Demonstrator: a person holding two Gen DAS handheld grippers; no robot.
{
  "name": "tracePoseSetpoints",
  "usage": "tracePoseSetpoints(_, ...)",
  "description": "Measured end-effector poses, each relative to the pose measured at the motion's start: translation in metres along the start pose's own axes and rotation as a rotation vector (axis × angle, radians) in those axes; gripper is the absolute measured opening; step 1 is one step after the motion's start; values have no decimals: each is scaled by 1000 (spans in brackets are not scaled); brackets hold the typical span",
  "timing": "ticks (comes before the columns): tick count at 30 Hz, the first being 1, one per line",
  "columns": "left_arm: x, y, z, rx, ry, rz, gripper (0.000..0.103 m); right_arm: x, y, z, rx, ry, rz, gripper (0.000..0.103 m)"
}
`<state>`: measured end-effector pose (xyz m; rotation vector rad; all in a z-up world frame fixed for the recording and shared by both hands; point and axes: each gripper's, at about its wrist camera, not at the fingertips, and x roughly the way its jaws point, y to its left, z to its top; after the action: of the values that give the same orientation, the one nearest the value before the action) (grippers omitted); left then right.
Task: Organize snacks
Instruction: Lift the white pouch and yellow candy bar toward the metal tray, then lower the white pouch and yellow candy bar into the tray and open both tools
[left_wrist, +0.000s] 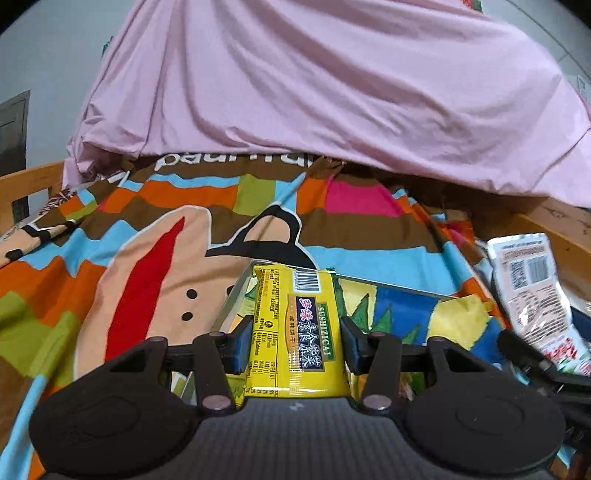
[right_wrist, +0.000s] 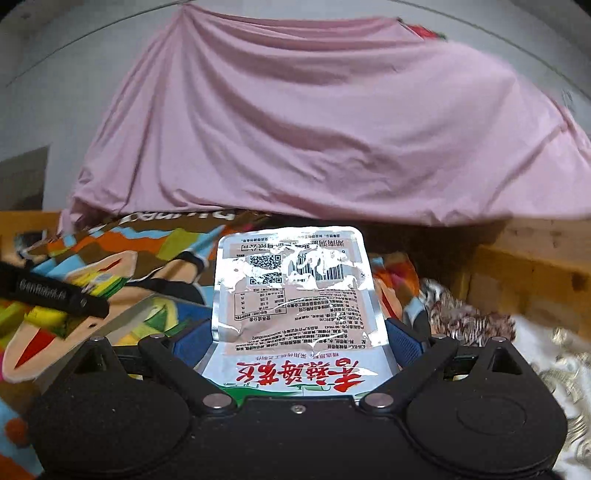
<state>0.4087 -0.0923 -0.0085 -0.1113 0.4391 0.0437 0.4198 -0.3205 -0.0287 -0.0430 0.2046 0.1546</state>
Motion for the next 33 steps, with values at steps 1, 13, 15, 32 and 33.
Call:
tracePoseSetpoints(1,7,-2,1,8,3,3,52,5,-5,-2,22,10,0,97)
tracePoseSetpoints(13,79,-43,6,-18,105,-59,52,63,-29,-23,83,153,33,97)
tracePoseSetpoints(15,89,-49,4,-6,122,-61,52,68,-29,-24,91,168,46,97)
tracePoseSetpoints(32,133,-69,-9,13,208,-54,52,98,-38,-35,191,284,80,98)
tracePoseSetpoints(33,133,-69,-9,5,210,-58,52,98,-38,-36,193,289,78,98)
